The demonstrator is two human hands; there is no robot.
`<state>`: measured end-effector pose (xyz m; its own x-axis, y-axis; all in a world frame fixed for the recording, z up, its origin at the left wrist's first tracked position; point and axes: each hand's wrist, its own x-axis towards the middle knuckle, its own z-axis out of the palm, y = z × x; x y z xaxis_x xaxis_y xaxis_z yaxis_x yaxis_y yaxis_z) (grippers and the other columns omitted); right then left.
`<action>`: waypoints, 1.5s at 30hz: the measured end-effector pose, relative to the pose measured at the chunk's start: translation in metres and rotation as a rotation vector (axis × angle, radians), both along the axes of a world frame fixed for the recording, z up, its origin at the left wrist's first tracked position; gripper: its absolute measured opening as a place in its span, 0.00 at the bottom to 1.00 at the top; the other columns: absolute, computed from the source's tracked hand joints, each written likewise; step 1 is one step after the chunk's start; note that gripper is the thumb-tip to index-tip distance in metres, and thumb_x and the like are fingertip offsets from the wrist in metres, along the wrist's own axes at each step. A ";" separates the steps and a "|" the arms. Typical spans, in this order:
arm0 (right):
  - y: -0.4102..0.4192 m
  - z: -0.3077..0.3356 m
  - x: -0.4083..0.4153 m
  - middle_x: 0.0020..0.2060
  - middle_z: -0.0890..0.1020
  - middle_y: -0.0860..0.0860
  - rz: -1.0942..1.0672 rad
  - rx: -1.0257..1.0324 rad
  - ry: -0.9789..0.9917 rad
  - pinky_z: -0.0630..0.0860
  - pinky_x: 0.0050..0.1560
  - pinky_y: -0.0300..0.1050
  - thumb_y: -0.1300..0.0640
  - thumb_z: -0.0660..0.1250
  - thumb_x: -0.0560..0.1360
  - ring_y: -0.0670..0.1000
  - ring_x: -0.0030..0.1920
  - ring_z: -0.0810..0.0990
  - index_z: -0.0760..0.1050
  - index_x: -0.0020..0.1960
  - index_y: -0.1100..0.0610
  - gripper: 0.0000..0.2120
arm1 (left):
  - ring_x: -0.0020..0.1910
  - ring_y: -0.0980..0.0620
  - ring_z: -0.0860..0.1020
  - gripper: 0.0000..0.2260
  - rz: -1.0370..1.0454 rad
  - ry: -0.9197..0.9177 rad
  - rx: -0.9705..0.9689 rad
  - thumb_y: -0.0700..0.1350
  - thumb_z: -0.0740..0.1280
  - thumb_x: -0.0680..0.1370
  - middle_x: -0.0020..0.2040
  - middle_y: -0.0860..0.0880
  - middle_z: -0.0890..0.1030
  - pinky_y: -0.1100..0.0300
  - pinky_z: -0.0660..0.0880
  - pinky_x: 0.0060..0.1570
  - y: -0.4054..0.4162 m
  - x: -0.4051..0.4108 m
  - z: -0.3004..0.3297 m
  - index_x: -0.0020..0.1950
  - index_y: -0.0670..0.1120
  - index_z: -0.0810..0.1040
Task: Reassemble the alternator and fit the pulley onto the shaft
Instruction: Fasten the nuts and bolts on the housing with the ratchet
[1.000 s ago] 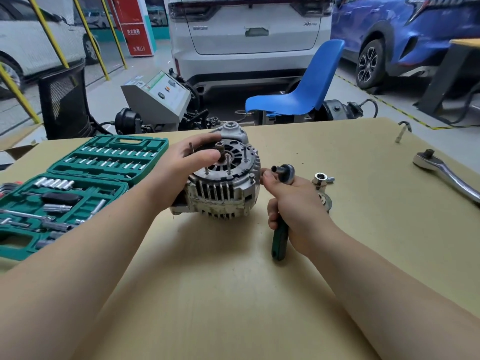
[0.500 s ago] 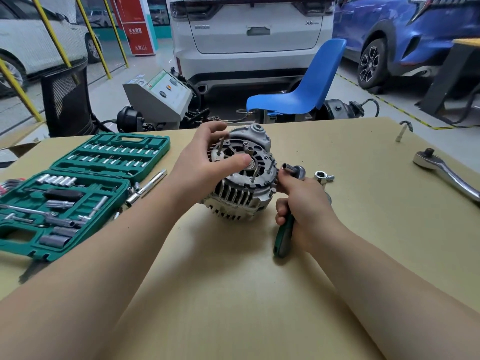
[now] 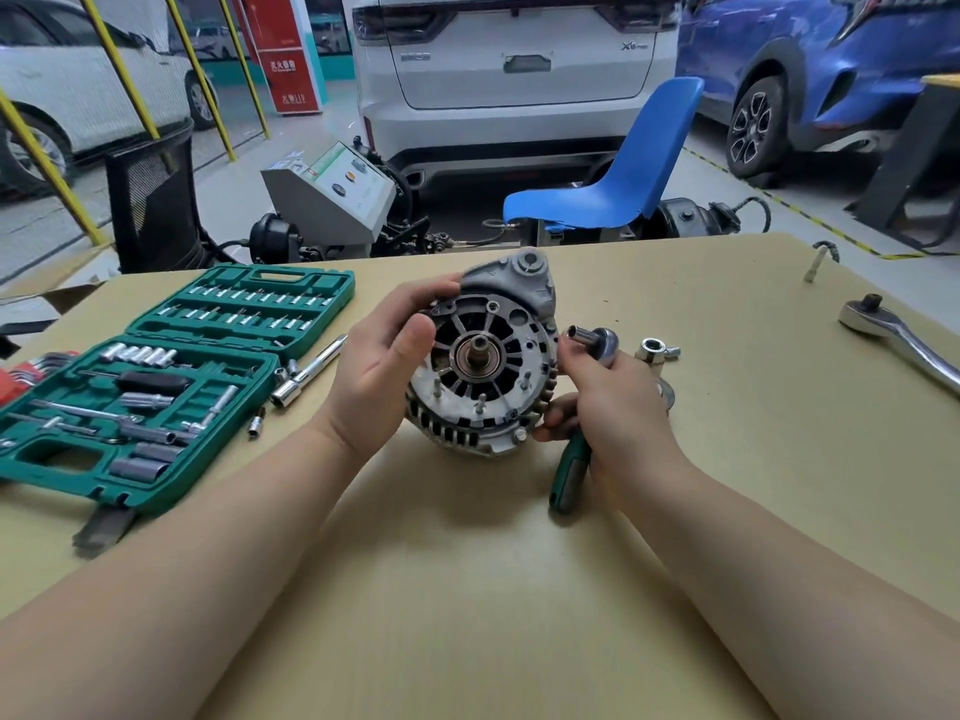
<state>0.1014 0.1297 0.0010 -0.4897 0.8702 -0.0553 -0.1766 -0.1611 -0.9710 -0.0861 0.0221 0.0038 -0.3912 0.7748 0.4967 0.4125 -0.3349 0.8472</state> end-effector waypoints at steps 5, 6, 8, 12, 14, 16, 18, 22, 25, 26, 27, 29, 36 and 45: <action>-0.012 0.000 -0.004 0.32 0.80 0.53 0.041 0.077 0.008 0.82 0.33 0.50 0.51 0.67 0.83 0.50 0.27 0.78 0.84 0.49 0.52 0.09 | 0.67 0.39 0.82 0.23 0.157 -0.134 0.138 0.57 0.58 0.87 0.65 0.42 0.85 0.35 0.78 0.68 -0.004 0.001 -0.021 0.69 0.43 0.81; -0.013 0.000 -0.005 0.32 0.80 0.54 0.042 0.086 0.006 0.82 0.33 0.49 0.51 0.67 0.83 0.50 0.27 0.78 0.84 0.49 0.52 0.09 | 0.67 0.39 0.82 0.22 0.173 -0.147 0.151 0.57 0.58 0.87 0.65 0.42 0.85 0.35 0.78 0.68 -0.004 0.000 -0.023 0.69 0.44 0.82; -0.015 0.002 -0.007 0.31 0.80 0.54 0.034 0.098 0.007 0.82 0.31 0.49 0.52 0.67 0.82 0.50 0.27 0.77 0.84 0.48 0.52 0.09 | 0.68 0.38 0.82 0.23 0.181 -0.157 0.162 0.60 0.59 0.88 0.66 0.41 0.85 0.36 0.78 0.68 -0.003 -0.002 -0.024 0.69 0.44 0.82; -0.018 0.001 -0.009 0.27 0.78 0.51 0.008 0.117 0.020 0.81 0.30 0.49 0.53 0.67 0.83 0.49 0.25 0.77 0.83 0.45 0.50 0.10 | 0.67 0.40 0.83 0.26 0.167 -0.133 0.170 0.63 0.61 0.87 0.65 0.43 0.85 0.43 0.81 0.66 -0.003 -0.006 -0.021 0.69 0.45 0.83; -0.018 0.001 -0.013 0.24 0.77 0.49 0.000 0.130 0.019 0.80 0.29 0.47 0.53 0.66 0.83 0.48 0.24 0.76 0.82 0.43 0.50 0.11 | 0.67 0.39 0.83 0.26 0.159 -0.119 0.184 0.64 0.61 0.86 0.64 0.42 0.86 0.41 0.81 0.66 0.000 -0.008 -0.020 0.69 0.44 0.83; -0.017 0.001 -0.017 0.23 0.75 0.47 0.003 0.137 0.018 0.78 0.28 0.45 0.53 0.65 0.84 0.47 0.23 0.75 0.82 0.38 0.48 0.16 | 0.67 0.38 0.82 0.25 0.182 -0.072 0.186 0.62 0.62 0.86 0.64 0.41 0.85 0.35 0.79 0.67 0.001 -0.011 -0.021 0.68 0.44 0.83; -0.014 0.002 -0.021 0.23 0.74 0.44 0.020 0.142 0.009 0.76 0.28 0.43 0.52 0.64 0.84 0.45 0.23 0.73 0.82 0.35 0.43 0.20 | 0.69 0.39 0.81 0.23 0.230 0.005 0.180 0.58 0.61 0.86 0.66 0.41 0.84 0.33 0.77 0.67 0.002 -0.011 -0.027 0.69 0.42 0.82; -0.005 0.002 -0.025 0.23 0.72 0.44 0.052 0.125 0.016 0.73 0.27 0.43 0.52 0.63 0.84 0.46 0.24 0.70 0.83 0.42 0.47 0.15 | 0.71 0.44 0.80 0.23 0.302 0.053 0.203 0.56 0.60 0.86 0.68 0.44 0.84 0.34 0.76 0.69 0.002 -0.011 -0.032 0.69 0.42 0.82; 0.001 0.001 -0.030 0.24 0.72 0.45 0.064 0.082 0.014 0.73 0.27 0.42 0.51 0.63 0.84 0.45 0.25 0.69 0.81 0.48 0.51 0.10 | 0.69 0.43 0.81 0.24 0.310 0.049 0.184 0.58 0.59 0.86 0.66 0.45 0.85 0.34 0.78 0.66 0.005 -0.012 -0.027 0.70 0.43 0.82; 0.002 0.001 -0.031 0.24 0.72 0.45 0.060 0.056 0.018 0.73 0.27 0.41 0.51 0.64 0.84 0.45 0.25 0.69 0.80 0.48 0.52 0.10 | 0.68 0.44 0.82 0.24 0.317 0.057 0.166 0.59 0.59 0.86 0.65 0.46 0.85 0.35 0.79 0.65 0.007 -0.013 -0.025 0.71 0.44 0.81; 0.003 0.000 -0.032 0.25 0.72 0.46 0.055 0.029 0.025 0.73 0.28 0.41 0.51 0.64 0.84 0.45 0.25 0.69 0.79 0.49 0.53 0.10 | 0.67 0.45 0.82 0.25 0.326 0.073 0.148 0.60 0.58 0.86 0.64 0.48 0.86 0.36 0.79 0.64 0.007 -0.014 -0.024 0.72 0.44 0.81; 0.006 -0.001 -0.032 0.31 0.73 0.51 0.049 -0.016 0.036 0.74 0.29 0.42 0.50 0.65 0.83 0.45 0.26 0.70 0.79 0.51 0.55 0.09 | 0.67 0.48 0.82 0.27 0.328 0.106 0.128 0.63 0.56 0.87 0.64 0.52 0.86 0.38 0.79 0.65 0.007 -0.014 -0.022 0.73 0.46 0.81; 0.015 0.004 -0.015 0.49 0.82 0.55 0.011 -0.093 0.020 0.71 0.26 0.42 0.50 0.68 0.82 0.47 0.27 0.71 0.79 0.54 0.57 0.10 | 0.74 0.61 0.75 0.31 0.268 0.094 0.004 0.65 0.59 0.83 0.73 0.55 0.80 0.62 0.72 0.74 -0.005 -0.003 -0.015 0.80 0.47 0.74; 0.027 0.008 0.019 0.47 0.81 0.51 0.144 0.378 -0.647 0.82 0.34 0.50 0.62 0.67 0.73 0.55 0.33 0.80 0.77 0.61 0.49 0.18 | 0.81 0.55 0.66 0.36 0.239 0.416 -0.042 0.66 0.71 0.77 0.82 0.52 0.68 0.57 0.65 0.81 -0.014 -0.005 -0.020 0.82 0.53 0.69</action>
